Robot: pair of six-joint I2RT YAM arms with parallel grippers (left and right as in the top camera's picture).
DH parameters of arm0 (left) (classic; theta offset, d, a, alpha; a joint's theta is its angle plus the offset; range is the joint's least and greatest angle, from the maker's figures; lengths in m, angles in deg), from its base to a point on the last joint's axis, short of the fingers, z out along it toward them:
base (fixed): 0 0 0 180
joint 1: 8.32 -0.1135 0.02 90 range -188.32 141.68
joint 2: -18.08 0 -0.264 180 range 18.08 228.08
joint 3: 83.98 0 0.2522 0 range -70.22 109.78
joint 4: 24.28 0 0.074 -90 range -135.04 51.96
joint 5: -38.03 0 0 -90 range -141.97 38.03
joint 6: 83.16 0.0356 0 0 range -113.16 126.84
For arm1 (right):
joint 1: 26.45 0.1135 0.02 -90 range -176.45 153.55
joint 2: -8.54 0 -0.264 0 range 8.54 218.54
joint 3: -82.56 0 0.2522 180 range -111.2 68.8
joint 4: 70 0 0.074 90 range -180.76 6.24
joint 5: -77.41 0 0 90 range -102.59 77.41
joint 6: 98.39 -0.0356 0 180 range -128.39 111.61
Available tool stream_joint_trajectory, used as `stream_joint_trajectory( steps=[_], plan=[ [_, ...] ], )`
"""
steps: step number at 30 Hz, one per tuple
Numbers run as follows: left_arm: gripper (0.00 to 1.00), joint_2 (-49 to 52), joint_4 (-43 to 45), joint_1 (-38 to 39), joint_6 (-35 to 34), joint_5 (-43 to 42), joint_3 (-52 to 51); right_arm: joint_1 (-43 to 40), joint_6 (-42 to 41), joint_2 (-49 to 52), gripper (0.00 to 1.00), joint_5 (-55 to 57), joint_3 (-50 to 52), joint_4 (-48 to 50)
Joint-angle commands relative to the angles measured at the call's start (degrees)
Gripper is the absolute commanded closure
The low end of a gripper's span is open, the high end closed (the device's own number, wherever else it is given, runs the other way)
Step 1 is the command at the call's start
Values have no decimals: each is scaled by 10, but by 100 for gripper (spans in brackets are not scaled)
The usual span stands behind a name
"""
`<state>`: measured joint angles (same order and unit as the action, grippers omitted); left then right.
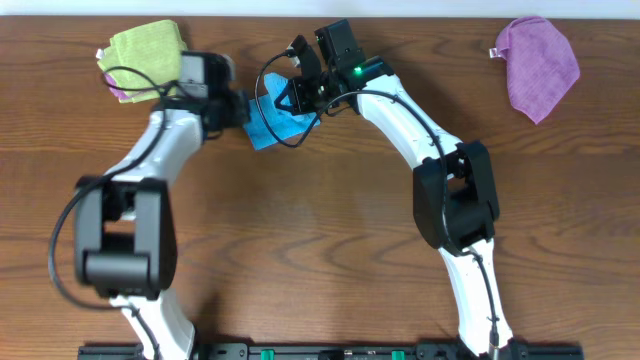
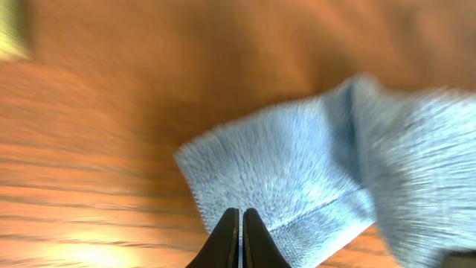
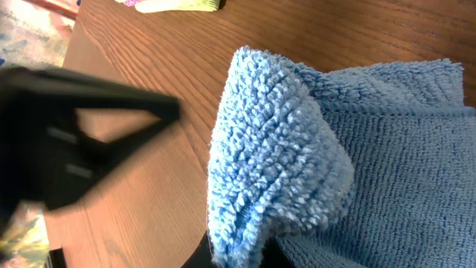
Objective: Fold the cloth
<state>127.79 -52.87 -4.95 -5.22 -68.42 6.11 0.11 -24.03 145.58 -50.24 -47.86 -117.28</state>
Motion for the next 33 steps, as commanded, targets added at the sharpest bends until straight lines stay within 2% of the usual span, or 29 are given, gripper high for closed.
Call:
stream_joint_trajectory(
  steps=[1, 4, 15, 23, 33],
  plan=[
    [94, -54, -9, -21, -2, 38, 19, 5, 11, -6, 99, -3, -14, -1],
    [94, -85, -21, -36, 8, 68, 19, 5, 12, -6, 99, -3, -14, -1],
    [94, -168, -46, -53, 9, 81, 19, 39, 52, -6, 98, 38, -14, 2],
    [94, -172, -67, -53, 9, 80, 19, 68, 65, 0, 98, 91, -14, 12],
    [94, -172, -76, -53, 9, 79, 19, 72, 63, 28, 99, 103, -14, 25]
  ],
)
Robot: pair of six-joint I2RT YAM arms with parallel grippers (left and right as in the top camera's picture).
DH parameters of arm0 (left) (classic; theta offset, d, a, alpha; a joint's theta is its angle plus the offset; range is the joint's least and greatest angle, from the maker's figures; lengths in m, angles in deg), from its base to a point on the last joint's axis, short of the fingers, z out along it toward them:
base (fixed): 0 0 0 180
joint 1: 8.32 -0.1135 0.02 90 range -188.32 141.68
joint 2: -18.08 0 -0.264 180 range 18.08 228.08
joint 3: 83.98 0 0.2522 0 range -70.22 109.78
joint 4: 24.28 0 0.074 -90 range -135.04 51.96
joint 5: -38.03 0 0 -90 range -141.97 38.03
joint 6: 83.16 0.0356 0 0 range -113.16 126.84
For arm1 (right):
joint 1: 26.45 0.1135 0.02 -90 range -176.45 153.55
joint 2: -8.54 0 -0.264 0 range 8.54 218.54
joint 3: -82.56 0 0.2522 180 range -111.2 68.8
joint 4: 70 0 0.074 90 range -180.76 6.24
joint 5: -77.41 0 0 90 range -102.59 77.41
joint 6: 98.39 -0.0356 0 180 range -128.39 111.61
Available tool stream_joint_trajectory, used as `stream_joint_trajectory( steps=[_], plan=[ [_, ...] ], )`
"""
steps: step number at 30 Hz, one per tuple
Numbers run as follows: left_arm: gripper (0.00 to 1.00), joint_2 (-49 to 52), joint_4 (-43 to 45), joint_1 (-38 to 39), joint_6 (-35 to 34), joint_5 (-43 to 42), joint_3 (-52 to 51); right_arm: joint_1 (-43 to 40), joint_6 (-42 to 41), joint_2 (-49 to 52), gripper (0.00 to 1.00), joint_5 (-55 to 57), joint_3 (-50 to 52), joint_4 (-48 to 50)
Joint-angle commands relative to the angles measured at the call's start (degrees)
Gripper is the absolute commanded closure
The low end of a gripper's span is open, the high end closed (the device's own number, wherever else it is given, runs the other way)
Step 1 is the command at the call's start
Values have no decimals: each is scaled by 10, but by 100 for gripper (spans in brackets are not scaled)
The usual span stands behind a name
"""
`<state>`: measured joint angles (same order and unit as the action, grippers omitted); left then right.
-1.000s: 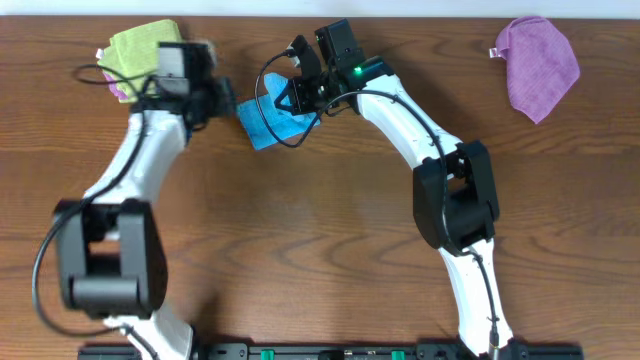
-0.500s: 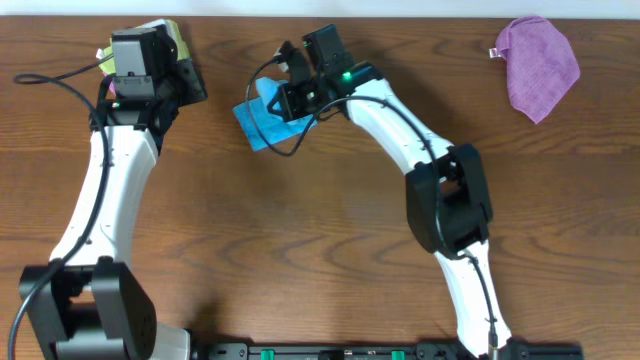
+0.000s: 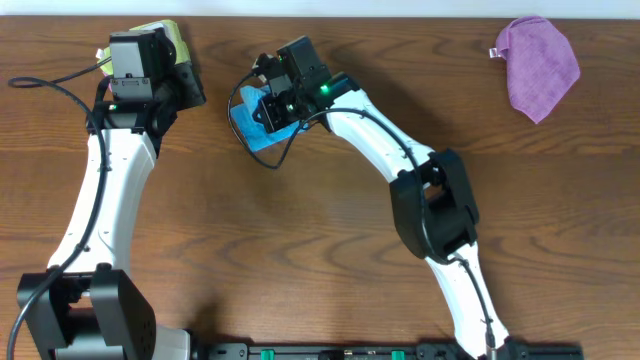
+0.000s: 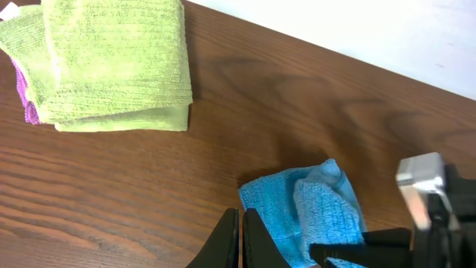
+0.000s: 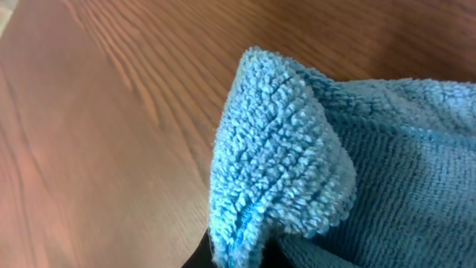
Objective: Fold the cloth
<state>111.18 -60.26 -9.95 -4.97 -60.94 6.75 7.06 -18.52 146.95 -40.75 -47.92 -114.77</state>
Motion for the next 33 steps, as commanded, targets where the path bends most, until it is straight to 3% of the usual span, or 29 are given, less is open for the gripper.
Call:
stream_joint_trajectory(
  steps=[1, 33],
  plan=[
    [95, -6, -2, -3, 7, 4, 13, 2, 8, 16, 99, 14, -13, -3],
    [94, -6, -2, -3, 7, 4, 13, 2, 7, 44, 98, 61, -13, 6]
  ],
)
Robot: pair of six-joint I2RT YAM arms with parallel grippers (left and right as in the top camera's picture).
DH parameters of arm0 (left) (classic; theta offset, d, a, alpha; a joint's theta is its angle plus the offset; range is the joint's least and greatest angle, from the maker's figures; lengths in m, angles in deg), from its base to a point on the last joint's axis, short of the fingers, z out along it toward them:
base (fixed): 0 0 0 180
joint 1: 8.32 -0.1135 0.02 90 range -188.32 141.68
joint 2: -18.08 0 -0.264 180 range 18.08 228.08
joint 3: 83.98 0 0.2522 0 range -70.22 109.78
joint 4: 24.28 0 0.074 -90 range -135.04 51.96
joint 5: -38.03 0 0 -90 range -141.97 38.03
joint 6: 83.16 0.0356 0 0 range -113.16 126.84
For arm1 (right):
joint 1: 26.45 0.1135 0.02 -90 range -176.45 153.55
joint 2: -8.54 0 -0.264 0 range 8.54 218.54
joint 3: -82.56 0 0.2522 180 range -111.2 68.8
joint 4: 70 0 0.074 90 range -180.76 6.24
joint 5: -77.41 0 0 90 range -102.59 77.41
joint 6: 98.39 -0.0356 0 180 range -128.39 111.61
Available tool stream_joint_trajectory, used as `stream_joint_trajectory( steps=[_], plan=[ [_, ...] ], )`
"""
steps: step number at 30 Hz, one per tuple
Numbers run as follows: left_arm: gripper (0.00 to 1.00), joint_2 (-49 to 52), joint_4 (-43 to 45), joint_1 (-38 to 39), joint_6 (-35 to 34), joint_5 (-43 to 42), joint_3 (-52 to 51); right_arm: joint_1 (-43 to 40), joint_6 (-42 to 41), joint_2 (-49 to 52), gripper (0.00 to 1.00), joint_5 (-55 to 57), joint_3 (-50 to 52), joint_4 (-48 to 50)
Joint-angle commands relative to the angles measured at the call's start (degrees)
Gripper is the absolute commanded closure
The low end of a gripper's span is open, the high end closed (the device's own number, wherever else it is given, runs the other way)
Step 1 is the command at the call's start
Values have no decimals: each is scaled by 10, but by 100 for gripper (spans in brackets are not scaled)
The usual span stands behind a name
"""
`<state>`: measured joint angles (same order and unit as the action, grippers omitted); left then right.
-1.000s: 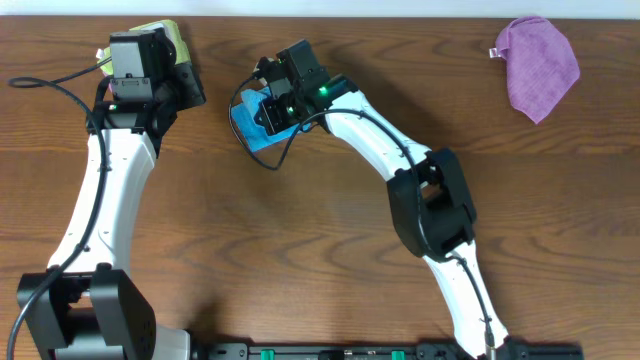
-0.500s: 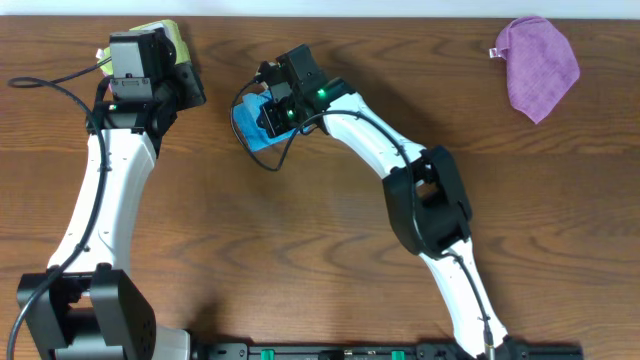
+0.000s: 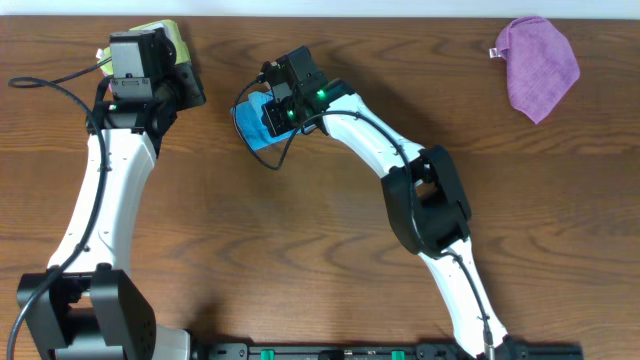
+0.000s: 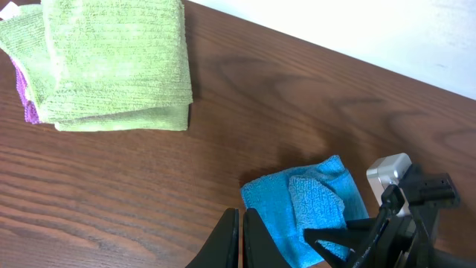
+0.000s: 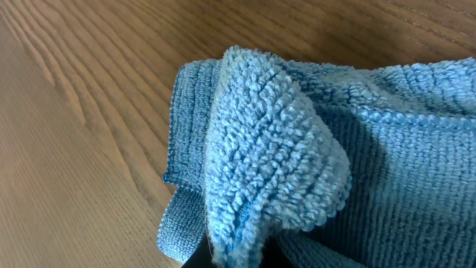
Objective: Fold the cloth
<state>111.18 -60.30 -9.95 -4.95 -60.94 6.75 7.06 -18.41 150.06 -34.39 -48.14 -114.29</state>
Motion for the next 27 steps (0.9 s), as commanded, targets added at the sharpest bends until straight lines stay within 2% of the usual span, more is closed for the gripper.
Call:
stream_joint_trajectory(
  steps=[1, 2, 4, 6, 8, 10, 15, 19, 21, 27],
  plan=[
    [94, -6, -2, -3, 7, 4, 13, 2, 6, 13, 95, -10, -11, 2],
    [94, -6, -2, -3, 7, 4, 13, 3, 6, 13, 90, -18, -11, 2],
    [94, -6, -2, -3, 7, 4, 13, 3, 6, 13, 71, -36, -11, 2],
    [94, -6, -2, -3, 7, 6, 13, 3, 6, 13, 68, -61, -11, 2],
    [94, -6, 3, -3, 7, 11, 13, 3, 6, 13, 58, -83, -11, 2],
    [94, -6, 7, -3, 7, 20, 13, 3, 6, 13, 59, -108, -11, 3],
    [94, -6, 20, -3, 7, 20, 13, 3, 6, 13, 46, -147, -11, 5],
    [94, -6, 20, -3, 7, 20, 13, 3, 7, 13, 44, -166, -11, 12],
    [94, -6, 19, -3, 7, 22, 13, 2, 6, 13, 38, -166, -11, 12],
    [94, -6, -2, -19, 9, 45, 13, -18, 6, 8, 40, -161, -19, 12]
  ],
)
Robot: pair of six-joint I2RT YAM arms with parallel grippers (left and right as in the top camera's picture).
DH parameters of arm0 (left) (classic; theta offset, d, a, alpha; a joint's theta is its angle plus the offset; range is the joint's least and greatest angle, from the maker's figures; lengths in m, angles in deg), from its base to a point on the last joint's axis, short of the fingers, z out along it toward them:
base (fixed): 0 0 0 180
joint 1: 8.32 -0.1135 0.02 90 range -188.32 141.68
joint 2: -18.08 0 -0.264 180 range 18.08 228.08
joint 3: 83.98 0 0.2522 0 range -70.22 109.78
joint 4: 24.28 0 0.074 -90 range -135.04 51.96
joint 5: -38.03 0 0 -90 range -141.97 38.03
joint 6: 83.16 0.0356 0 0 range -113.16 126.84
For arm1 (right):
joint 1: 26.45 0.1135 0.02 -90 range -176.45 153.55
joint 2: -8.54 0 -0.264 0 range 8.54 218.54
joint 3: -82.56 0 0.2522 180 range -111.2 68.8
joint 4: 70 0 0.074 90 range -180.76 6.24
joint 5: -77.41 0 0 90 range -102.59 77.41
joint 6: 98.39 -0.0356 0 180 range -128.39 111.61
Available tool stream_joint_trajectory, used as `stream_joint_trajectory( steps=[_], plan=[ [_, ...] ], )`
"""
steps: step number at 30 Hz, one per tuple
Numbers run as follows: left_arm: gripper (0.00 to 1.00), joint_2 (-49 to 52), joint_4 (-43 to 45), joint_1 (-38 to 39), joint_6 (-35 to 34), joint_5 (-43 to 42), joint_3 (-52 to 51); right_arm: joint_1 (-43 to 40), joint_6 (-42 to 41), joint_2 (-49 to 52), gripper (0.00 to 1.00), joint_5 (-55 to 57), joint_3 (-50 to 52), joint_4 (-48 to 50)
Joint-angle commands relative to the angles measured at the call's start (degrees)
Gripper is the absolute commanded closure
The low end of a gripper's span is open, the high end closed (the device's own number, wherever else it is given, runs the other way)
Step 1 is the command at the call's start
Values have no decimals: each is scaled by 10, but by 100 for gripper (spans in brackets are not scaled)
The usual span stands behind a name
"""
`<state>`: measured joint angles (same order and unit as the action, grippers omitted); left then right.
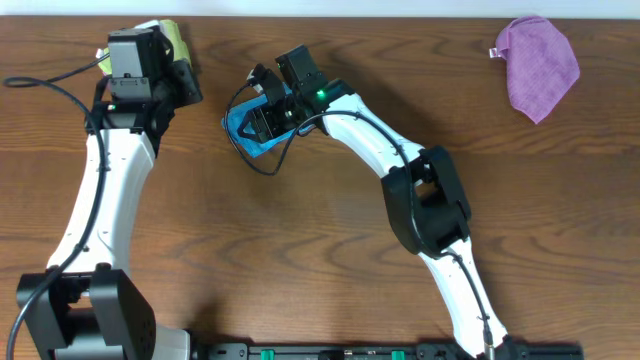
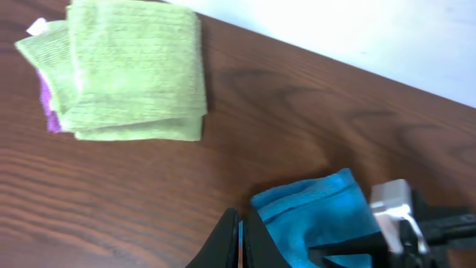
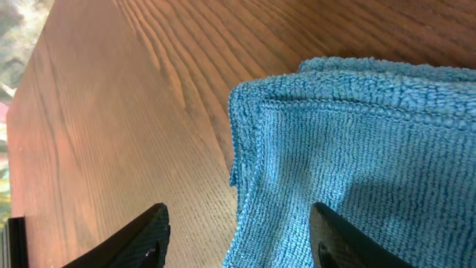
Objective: Fold the cloth
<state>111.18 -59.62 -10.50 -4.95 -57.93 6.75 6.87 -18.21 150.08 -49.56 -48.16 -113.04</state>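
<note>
The blue cloth (image 1: 243,127) lies folded on the wooden table at the back centre-left. My right gripper (image 1: 262,112) hangs low over it, open; in the right wrist view the cloth (image 3: 357,156) spreads flat, with its left hem between the spread fingers of the gripper (image 3: 239,237), and nothing is gripped. My left gripper (image 1: 190,86) is off to the cloth's left, beside the green stack. In the left wrist view its fingertips (image 2: 239,221) are shut and empty, with the blue cloth (image 2: 312,212) just beyond them.
A folded green cloth (image 2: 137,71) on a purple one sits at the back left corner (image 1: 160,38). A crumpled purple cloth (image 1: 540,62) lies at the back right. The table's far edge (image 2: 335,59) runs close behind the blue cloth.
My right gripper has opened and let go of the raised blue fold, which now lies flat on the cloth. The blue cloth sits slightly further left. The left arm barely shifted.
Both grippers were at the blue cloth, the left shut by its edge and the right shut on a pinched-up fold. Then the left arm stood back by the green stack while the right held the fold further left. Now the fold lies flat, released.
</note>
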Motion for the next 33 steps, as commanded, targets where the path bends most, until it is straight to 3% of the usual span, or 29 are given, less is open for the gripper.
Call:
stream_joint_trajectory(
  steps=[1, 7, 14, 17, 20, 26, 33],
  plan=[
    [94, -6, -15, -17, 9, 14, 13, -23, 4, 4, 41, -3, -22, -4],
    [94, -5, -57, -24, 29, -17, 7, -80, 23, -24, 41, 75, -80, -80],
    [94, 15, -68, -24, 28, -27, -9, -120, 118, -66, 45, 233, -233, -325],
    [94, 25, -69, -23, 26, -39, -21, -126, 151, -113, 42, 321, -263, -430],
    [94, 26, -70, -23, 23, -46, -38, -129, 166, -174, 38, 345, -262, -500],
    [94, 26, -67, -23, 19, -47, -71, -129, 168, -317, 26, 382, -232, -547],
    [94, 26, -26, -23, 10, -84, -115, -132, 165, -520, 15, 453, -28, -513]
  ],
)
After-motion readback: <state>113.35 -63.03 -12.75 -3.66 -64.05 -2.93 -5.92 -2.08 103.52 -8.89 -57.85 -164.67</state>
